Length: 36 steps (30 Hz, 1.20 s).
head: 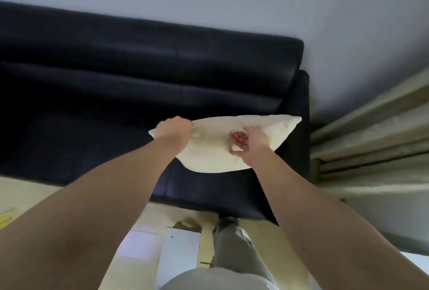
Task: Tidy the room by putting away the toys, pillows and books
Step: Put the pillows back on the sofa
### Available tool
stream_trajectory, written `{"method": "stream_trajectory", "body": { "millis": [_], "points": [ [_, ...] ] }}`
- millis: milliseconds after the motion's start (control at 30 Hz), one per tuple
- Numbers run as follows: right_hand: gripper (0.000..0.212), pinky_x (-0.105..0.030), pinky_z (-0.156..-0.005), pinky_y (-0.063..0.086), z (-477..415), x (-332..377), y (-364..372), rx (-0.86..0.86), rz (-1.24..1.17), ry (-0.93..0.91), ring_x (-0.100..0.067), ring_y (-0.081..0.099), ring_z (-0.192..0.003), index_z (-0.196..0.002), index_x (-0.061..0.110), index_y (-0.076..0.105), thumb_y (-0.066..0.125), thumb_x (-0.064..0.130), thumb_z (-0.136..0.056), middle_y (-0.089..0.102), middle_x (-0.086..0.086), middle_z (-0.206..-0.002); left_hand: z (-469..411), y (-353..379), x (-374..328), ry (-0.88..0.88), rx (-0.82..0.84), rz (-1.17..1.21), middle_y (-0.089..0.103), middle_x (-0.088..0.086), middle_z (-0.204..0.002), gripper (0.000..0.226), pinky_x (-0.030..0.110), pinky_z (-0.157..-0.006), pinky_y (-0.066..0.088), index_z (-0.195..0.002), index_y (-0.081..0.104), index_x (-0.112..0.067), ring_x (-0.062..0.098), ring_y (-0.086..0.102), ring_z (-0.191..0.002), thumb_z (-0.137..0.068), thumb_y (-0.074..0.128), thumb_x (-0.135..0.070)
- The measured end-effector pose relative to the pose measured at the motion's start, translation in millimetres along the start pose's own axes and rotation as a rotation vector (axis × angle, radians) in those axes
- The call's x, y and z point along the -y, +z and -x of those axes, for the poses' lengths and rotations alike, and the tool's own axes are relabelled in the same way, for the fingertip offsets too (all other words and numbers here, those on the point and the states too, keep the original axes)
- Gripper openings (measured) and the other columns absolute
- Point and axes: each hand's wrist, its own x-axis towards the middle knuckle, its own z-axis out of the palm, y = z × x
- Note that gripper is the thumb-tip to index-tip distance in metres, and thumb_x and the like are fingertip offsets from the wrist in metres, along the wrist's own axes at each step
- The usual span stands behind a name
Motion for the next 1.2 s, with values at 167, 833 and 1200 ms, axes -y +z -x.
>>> {"method": "stream_trajectory", "body": {
  "millis": [167,833,1200],
  "points": [
    [0.03,-0.068,-0.096,0.043,-69.4,60.4,4.5,-0.031,-0.036,0.085,-0.025,0.072,-0.088,-0.073,0.01,0.059,0.05,0.016,-0.101,0.071,-0.008,-0.078,-103.2,-8.2,-25.2,0.056,-0.038,-0.036,0.055,0.0,-0.084,0.036,0.039,-0.072,0.038,-0.105,0.067,-0.023,0.028,0.05,-0.08,-0.087,0.044,-0.001],
    [0.043,-0.059,-0.086,0.055,-210.4,161.5,4.8,-0.035,0.183,0.119,-0.025,0.07,-0.088,-0.109,0.009,0.063,0.033,0.04,-0.11,0.073,-0.008,-0.097,-264.3,16.5,-82.8,0.087,-0.077,0.109,0.021,0.003,-0.168,0.058,0.055,-0.125,0.009,-0.16,0.022,-0.021,0.026,0.006,-0.157,-0.105,0.037,-0.016],
    [0.055,-0.046,-0.105,0.043,-228.7,142.0,-38.0,-0.645,0.594,-0.2,-0.031,0.044,-0.13,-0.141,0.018,0.041,0.062,0.025,-0.09,0.041,-0.012,-0.147,-250.2,36.7,-70.6,-0.443,-0.071,0.932,0.033,0.005,-0.162,0.09,0.044,-0.111,0.042,-0.161,0.016,-0.024,0.027,0.041,-0.143,-0.091,0.061,-0.057]
  ]
}}
